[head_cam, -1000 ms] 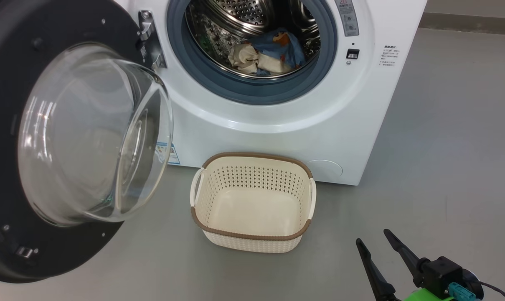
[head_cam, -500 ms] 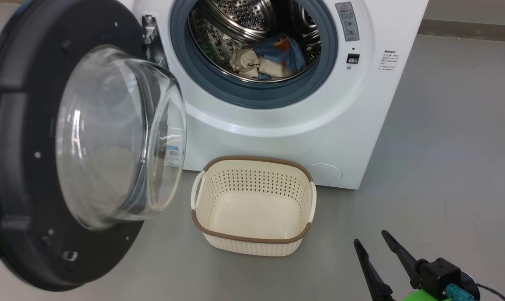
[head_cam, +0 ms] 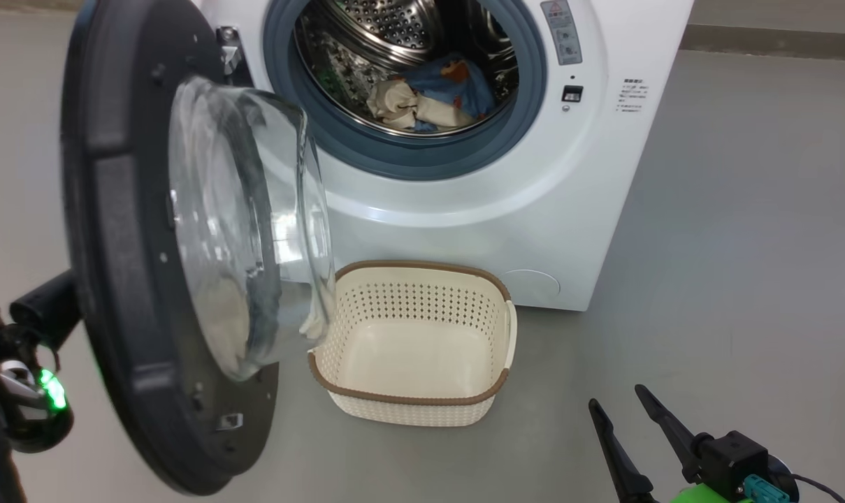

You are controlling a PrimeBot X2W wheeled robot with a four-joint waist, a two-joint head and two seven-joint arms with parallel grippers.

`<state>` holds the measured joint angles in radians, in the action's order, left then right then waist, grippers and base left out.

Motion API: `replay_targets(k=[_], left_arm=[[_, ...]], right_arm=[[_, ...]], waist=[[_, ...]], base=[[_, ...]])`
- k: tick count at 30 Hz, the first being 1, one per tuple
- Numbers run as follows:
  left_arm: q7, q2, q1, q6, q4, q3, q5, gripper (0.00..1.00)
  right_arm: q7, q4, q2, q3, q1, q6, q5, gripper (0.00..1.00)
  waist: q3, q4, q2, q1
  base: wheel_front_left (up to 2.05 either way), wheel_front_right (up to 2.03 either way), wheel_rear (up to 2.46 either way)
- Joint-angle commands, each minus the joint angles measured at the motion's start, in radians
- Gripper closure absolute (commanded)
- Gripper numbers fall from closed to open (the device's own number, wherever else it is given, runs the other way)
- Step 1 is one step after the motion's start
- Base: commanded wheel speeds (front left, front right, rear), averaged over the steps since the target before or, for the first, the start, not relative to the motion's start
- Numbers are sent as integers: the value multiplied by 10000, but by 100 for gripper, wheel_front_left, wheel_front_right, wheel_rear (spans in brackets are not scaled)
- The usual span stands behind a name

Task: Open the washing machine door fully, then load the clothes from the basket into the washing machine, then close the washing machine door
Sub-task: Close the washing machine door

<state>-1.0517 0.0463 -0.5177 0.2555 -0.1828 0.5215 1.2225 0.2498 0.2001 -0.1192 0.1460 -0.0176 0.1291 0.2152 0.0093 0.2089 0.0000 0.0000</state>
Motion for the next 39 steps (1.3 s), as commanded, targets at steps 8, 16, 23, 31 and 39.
replay_targets(k=[8,16,23,31,39], left_arm=[[446,48,216,256,950,-794,781,100],[1564,42,207,281,694,-1663,2000,100],[2323,41,218,91,497,-2441,2886,100],[3381,40,15,-466,122,-3167,3518,100],[4298,40,-325,-1354,-689,-3444,3720,100]], right_arm=[[120,-238,33,216,297,16,-43,0],[120,-237,58,245,345,16,-38,0],[120,-238,68,212,359,16,-34,0],[120,-218,87,236,490,16,-26,0],[120,-211,100,287,519,16,-17,0]], waist=[[26,-334,0,0],[53,-775,0,0],[97,-1151,0,0],[178,-1543,0,0],[264,-1825,0,0]], base=[[0,0,0],[0,0,0],[0,0,0],[0,0,0],[0,0,0]])
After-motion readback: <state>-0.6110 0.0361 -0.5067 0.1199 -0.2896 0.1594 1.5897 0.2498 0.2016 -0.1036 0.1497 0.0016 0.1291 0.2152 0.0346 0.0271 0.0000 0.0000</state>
